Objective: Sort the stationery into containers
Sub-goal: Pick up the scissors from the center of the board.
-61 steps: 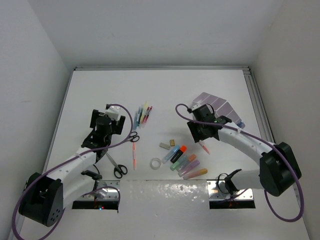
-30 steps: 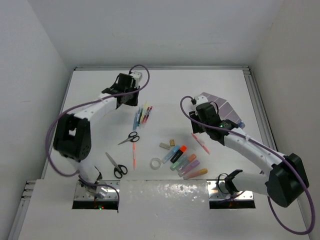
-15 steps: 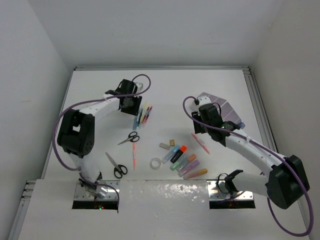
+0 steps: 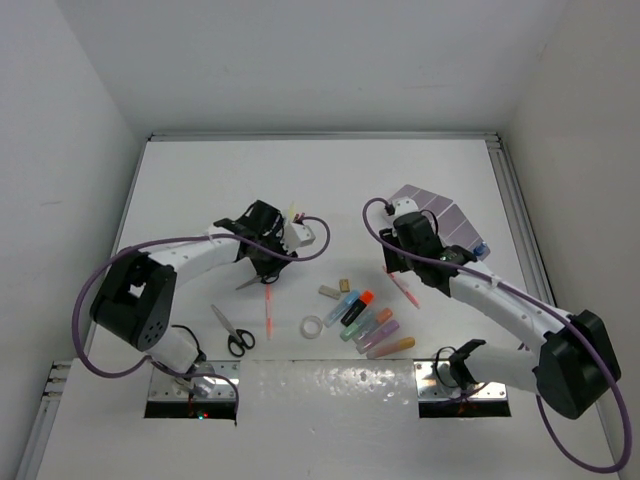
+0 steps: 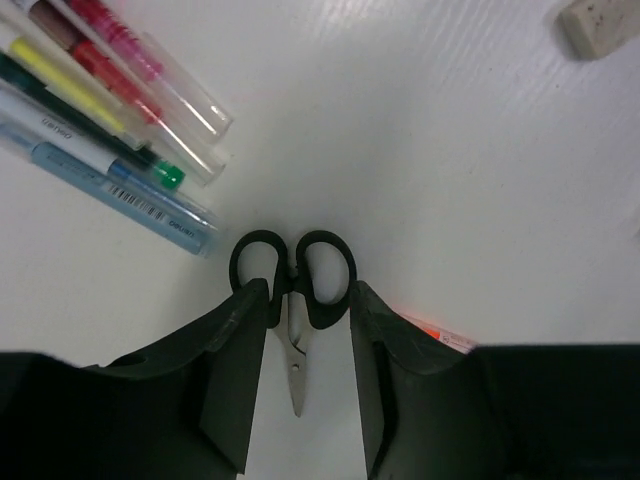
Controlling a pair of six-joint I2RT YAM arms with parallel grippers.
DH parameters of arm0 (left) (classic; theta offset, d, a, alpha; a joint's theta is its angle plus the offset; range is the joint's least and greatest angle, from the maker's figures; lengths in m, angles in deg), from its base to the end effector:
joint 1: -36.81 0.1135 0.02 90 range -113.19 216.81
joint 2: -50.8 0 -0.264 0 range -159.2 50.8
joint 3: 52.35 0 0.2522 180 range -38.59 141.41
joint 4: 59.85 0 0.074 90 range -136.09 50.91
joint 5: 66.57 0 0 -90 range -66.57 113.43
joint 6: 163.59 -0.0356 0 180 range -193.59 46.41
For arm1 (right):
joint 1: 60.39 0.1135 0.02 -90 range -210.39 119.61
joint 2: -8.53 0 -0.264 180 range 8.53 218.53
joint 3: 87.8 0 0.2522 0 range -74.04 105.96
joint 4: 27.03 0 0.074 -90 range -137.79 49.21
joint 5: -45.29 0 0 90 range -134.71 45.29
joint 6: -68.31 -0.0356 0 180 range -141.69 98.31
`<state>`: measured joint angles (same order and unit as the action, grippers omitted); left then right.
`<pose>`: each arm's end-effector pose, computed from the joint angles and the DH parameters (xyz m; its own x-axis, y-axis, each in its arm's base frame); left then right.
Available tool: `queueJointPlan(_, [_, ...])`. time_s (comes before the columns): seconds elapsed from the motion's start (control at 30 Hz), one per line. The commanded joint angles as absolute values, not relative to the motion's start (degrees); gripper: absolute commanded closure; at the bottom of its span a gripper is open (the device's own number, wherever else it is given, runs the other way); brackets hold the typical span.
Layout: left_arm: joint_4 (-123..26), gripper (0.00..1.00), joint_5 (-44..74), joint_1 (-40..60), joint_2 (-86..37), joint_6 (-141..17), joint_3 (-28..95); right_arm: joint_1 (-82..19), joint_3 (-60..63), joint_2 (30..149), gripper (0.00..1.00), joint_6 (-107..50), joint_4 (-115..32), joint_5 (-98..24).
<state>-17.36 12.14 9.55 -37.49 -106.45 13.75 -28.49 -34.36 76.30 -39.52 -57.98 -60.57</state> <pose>0.2566 -0.1400 0.1837 -0.3909 0.8000 -0.4553 0.8758 0.4754 0.0834 0.2094 0.1189 0.2185 -0.6799 -0.0763 -0.7293 -0.1438 0.9891 0.0306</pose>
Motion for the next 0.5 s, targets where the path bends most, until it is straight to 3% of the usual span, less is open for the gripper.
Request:
queueJointPlan(0.0, [-20.5,0.64,13.1,8.8,-38.2,-111.8,13.6,-27.5,-35.6,73.8,0.52,-41.4,-58.1,-61.3])
queueJointPlan(0.13, [-19.3,0.76,12.8,8.8,-41.6,-112.7,15.6,-27.1,-37.1,72.0,0.52,-42.7,-58.6,-62.3])
queueJointPlan(0.47, [-20.9,0.76,13.2,8.8,-42.9,-113.9,13.2,-26.9,-39.1,69.6,0.52,-43.2,-59.8,-64.0])
